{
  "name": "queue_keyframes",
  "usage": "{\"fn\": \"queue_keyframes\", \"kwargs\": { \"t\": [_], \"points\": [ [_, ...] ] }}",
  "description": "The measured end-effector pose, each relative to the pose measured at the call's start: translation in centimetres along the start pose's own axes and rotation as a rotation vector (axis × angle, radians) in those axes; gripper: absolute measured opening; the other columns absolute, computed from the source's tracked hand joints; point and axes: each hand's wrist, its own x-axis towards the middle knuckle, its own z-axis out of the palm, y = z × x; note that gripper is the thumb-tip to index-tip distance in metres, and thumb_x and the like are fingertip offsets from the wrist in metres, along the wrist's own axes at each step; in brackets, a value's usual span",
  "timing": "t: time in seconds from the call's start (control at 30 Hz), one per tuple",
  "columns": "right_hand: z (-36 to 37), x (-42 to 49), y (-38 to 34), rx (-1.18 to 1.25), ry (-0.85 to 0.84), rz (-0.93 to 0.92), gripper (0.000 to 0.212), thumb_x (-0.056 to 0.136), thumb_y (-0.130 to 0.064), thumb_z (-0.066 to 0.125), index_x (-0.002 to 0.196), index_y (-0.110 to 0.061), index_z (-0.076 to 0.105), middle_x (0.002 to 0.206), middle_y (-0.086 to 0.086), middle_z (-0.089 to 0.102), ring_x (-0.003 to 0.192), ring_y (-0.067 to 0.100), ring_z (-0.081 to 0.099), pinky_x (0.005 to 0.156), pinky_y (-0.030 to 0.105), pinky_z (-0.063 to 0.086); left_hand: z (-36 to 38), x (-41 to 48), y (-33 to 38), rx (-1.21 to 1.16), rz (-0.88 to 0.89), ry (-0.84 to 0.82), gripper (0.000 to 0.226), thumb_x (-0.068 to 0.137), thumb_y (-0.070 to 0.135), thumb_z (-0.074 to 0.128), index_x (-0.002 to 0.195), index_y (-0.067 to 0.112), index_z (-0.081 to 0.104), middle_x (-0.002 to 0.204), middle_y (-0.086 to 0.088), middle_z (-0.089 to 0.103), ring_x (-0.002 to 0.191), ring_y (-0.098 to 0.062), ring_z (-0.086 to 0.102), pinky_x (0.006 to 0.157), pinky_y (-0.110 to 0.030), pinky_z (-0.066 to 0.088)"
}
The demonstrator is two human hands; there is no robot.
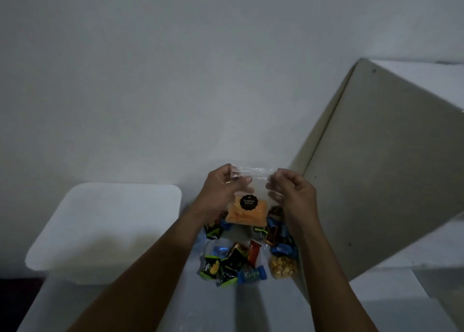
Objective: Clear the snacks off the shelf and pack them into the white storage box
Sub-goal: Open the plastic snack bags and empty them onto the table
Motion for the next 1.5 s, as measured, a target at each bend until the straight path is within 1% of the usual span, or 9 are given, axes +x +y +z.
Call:
{"fn": "queue_keyframes", "kwargs": {
  "t": [0.13,0.33,0.57,0.77,0.93,1.13,1.23,1.37,1.5],
  "points": [
    [2.1,-3.1,-2.8,0.015,-0.043,-0.054,0.013,0.095,-0.014,0.062,0.095,-0.004,0.07,0.082,0.007,0.072,0.079,0.019,0.069,0.073,0.033,0.06,0.0,-2.6,3.6,-0.086,0.066,0.024,0.01,0.086,0.016,0.073,0.09,0.011,0.065,0.088,-0.008,0.07,0.079,-0.028,0.07,0.077,-0.046,0.053],
    [4.5,-7.4,-6.3,-0.035,-0.087,-0.168,0.016,0.098,-0.017,0.058,0.096,-0.005,0.068,0.083,0.004,0.07,0.079,0.013,0.067,0.076,0.035,0.058,-0.3,-6.7,7.6,-0.087,0.204,0.09,0.001,0.084,0.016,0.074,0.083,0.016,0.075,0.079,-0.007,0.072,0.076,-0.026,0.067,0.09,-0.052,0.053],
    [6.4,-10.3,-8.6,-0.09,-0.079,-0.291,0.018,0.1,-0.022,0.055,0.094,-0.009,0.065,0.08,-0.003,0.07,0.086,0.015,0.067,0.088,0.043,0.054,-0.7,-9.8,10.7,-0.069,0.33,0.121,0.008,0.085,0.013,0.073,0.09,0.006,0.074,0.083,-0.007,0.072,0.076,-0.024,0.066,0.088,-0.047,0.054],
    [6.6,-11.6,-10.0,-0.127,-0.147,-0.331,0.016,0.096,-0.02,0.061,0.09,-0.007,0.069,0.082,0.003,0.07,0.083,0.015,0.065,0.081,0.034,0.053,-0.7,-11.1,12.0,-0.006,0.433,0.105,0.01,0.087,0.009,0.07,0.086,-0.001,0.071,0.075,-0.003,0.067,0.072,-0.017,0.063,0.073,-0.022,0.053],
    [6.5,-11.7,-10.7,-0.064,-0.065,-0.419,0.011,0.095,-0.015,0.063,0.086,-0.013,0.068,0.081,0.005,0.069,0.077,0.008,0.064,0.07,0.011,0.049,0.4,-11.7,12.4,-0.136,0.403,0.115,0.005,0.087,0.011,0.07,0.089,0.006,0.071,0.076,-0.007,0.069,0.073,-0.02,0.065,0.081,-0.037,0.056],
    [5.5,-12.1,-11.5,-0.042,-0.136,-0.399,0.02,0.091,-0.017,0.068,0.094,0.003,0.071,0.082,0.007,0.071,0.075,0.006,0.065,0.069,0.013,0.051,0.3,-12.1,13.0,-0.29,0.366,0.077,0.008,0.091,0.015,0.062,0.088,0.008,0.066,0.074,-0.008,0.063,0.073,-0.02,0.062,0.087,-0.045,0.051],
    [5.8,-12.2,-11.7,-0.094,-0.182,-0.401,0.016,0.089,-0.015,0.069,0.094,0.0,0.072,0.082,0.006,0.073,0.075,0.007,0.066,0.067,0.014,0.051,0.7,-12.3,13.1,-0.173,0.386,0.069,0.02,0.087,0.027,0.065,0.09,0.007,0.065,0.074,-0.005,0.062,0.073,-0.017,0.061,0.09,-0.045,0.05],
    [6.1,-12.2,-11.5,-0.07,-0.125,-0.409,0.016,0.088,-0.017,0.072,0.094,-0.003,0.072,0.085,0.006,0.074,0.08,0.006,0.068,0.069,0.013,0.05,0.9,-12.4,13.3,-0.115,0.41,0.098,0.012,0.093,0.021,0.063,0.087,0.01,0.067,0.071,-0.002,0.063,0.072,-0.014,0.061,0.094,-0.044,0.049],
    [6.2,-12.2,-11.6,-0.044,-0.095,-0.401,0.016,0.087,-0.018,0.072,0.096,-0.005,0.074,0.087,0.008,0.075,0.079,0.005,0.069,0.068,0.011,0.051,1.1,-12.7,13.5,-0.264,0.412,0.125,0.021,0.081,0.027,0.07,0.09,0.009,0.07,0.07,-0.005,0.065,0.073,-0.017,0.063,0.091,-0.046,0.053]
  ]
}}
